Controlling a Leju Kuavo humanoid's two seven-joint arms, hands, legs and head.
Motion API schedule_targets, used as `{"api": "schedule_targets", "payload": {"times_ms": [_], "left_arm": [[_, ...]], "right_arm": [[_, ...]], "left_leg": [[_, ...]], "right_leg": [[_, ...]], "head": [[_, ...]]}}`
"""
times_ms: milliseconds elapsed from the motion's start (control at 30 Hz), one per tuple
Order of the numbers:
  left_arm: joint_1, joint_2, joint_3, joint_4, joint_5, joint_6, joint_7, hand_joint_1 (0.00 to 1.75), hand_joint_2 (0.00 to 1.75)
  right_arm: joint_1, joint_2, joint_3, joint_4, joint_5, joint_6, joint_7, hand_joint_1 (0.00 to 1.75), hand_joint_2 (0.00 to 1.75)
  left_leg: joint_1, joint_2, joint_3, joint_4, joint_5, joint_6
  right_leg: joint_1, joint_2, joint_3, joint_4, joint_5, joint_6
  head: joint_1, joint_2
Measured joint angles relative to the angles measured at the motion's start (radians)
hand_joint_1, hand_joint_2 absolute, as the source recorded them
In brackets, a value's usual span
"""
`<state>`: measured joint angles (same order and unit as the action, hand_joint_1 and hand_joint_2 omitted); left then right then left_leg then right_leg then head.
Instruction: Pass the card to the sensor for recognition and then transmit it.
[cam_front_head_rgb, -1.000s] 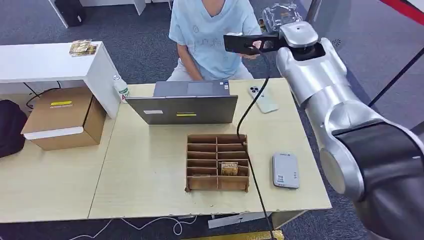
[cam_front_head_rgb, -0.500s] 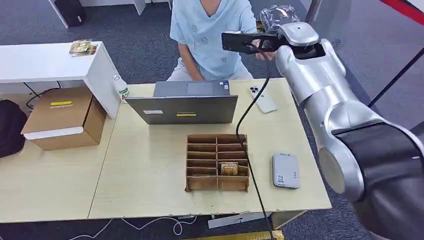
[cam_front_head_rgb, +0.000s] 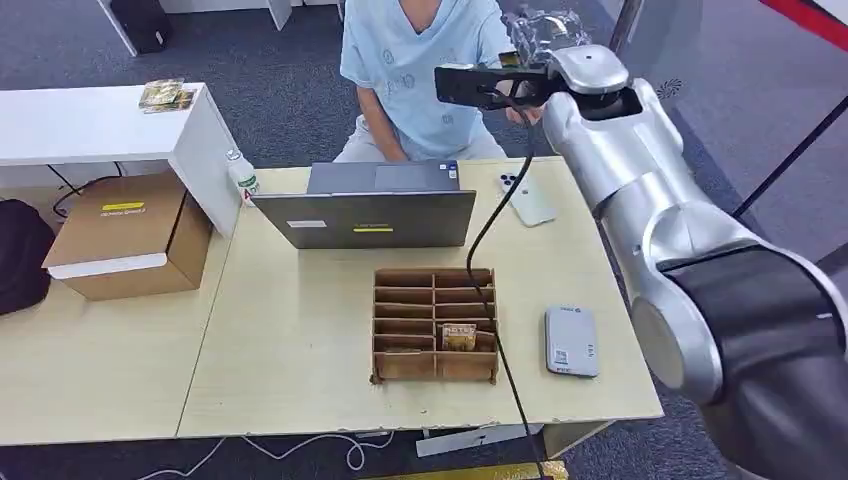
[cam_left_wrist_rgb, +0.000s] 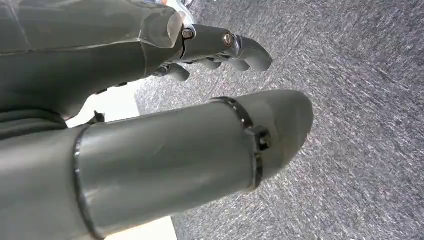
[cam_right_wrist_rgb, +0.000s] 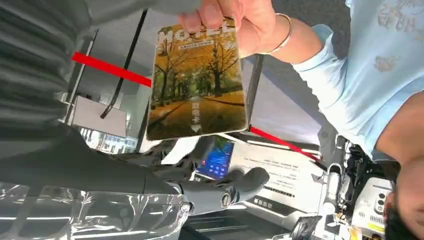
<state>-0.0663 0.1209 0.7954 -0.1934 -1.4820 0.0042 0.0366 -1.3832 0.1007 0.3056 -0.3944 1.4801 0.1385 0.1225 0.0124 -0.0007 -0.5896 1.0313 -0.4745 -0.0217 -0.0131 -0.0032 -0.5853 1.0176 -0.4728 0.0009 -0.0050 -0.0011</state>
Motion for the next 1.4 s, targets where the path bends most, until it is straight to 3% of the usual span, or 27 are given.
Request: {"api": "schedule_targets", "payload": {"times_ms": [300, 500, 633, 733, 867, 1033, 1200, 1400], "left_arm": [[0.0, 0.0, 0.0, 0.0, 0.0, 0.005, 0.003, 0.0, 0.0], [0.001, 0.0, 0.002, 0.0, 0.0, 0.005, 0.003, 0.0, 0.0], [0.003, 0.0, 0.003, 0.0, 0.0, 0.005, 0.003, 0.0, 0.0], [0.005, 0.0, 0.005, 0.0, 0.0, 0.008, 0.005, 0.0, 0.0], [0.009, 0.0, 0.015, 0.0, 0.001, 0.014, 0.009, 0.0, 0.0], [0.012, -0.002, 0.032, 0.0, 0.001, 0.03, 0.02, 0.0, 0.0], [0.014, -0.008, 0.058, 0.0, 0.002, 0.037, 0.034, 0.0, 0.0], [0.019, -0.01, 0.079, 0.0, 0.002, 0.048, 0.045, 0.0, 0.0]], "right_arm": [[0.002, 0.0, -0.003, -0.008, -0.02, -0.03, 0.0, 0.0, 1.75], [0.013, -0.001, -0.073, -0.068, -0.151, -0.145, -0.086, 0.0, 1.75], [0.043, -0.004, -0.141, -0.15, -0.329, -0.156, -0.181, 0.0, 1.75], [0.088, -0.004, -0.206, -0.238, -0.549, -0.061, -0.242, 0.0, 1.75], [0.193, -0.015, -0.274, -0.414, -1.019, 0.111, -0.265, 0.0, 1.75], [0.348, -0.061, -0.271, -0.625, -1.413, 0.135, -0.296, 0.0, 1.75], [0.548, -0.142, -0.228, -0.847, -1.443, 0.067, -0.351, 0.0, 1.75], [0.869, -0.234, -0.216, -1.126, -1.44, -0.008, -0.442, 0.0, 1.75]], "left_leg": [[0.0, 0.0, 0.0, 0.0, 0.0, 0.0], [0.0, 0.0, 0.0, 0.0, 0.0, 0.0], [0.0, 0.0, 0.0, 0.0, 0.0, 0.0], [0.0, 0.0, 0.0, 0.0, 0.0, 0.0], [0.0, 0.0, 0.0, 0.0, 0.0, 0.0], [0.0, -0.001, 0.0, 0.0, 0.0, 0.0], [0.0, -0.001, 0.0, 0.0, -0.001, 0.001], [0.0, -0.002, 0.0, 0.0, -0.003, 0.002]], "right_leg": [[0.0, 0.0, 0.0, 0.0, 0.0, 0.0], [0.0, 0.0, 0.0, 0.0, 0.0, 0.0], [0.0, 0.0, 0.0, 0.0, 0.0, 0.0], [0.0, 0.0, 0.0, 0.0, 0.0, 0.0], [0.0, 0.0, 0.0, -0.001, 0.0, 0.0], [0.0, -0.001, 0.0, -0.001, 0.0, 0.0], [0.0, -0.001, 0.001, -0.002, -0.001, 0.001], [0.0, -0.002, 0.001, -0.003, -0.002, 0.002]], "head": [[0.0, 0.0], [0.0, 0.0], [0.0, 0.0], [0.0, 0.0], [0.0, 0.0], [0.0, 0.0], [0.0, 0.0], [0.0, 0.0]]}}
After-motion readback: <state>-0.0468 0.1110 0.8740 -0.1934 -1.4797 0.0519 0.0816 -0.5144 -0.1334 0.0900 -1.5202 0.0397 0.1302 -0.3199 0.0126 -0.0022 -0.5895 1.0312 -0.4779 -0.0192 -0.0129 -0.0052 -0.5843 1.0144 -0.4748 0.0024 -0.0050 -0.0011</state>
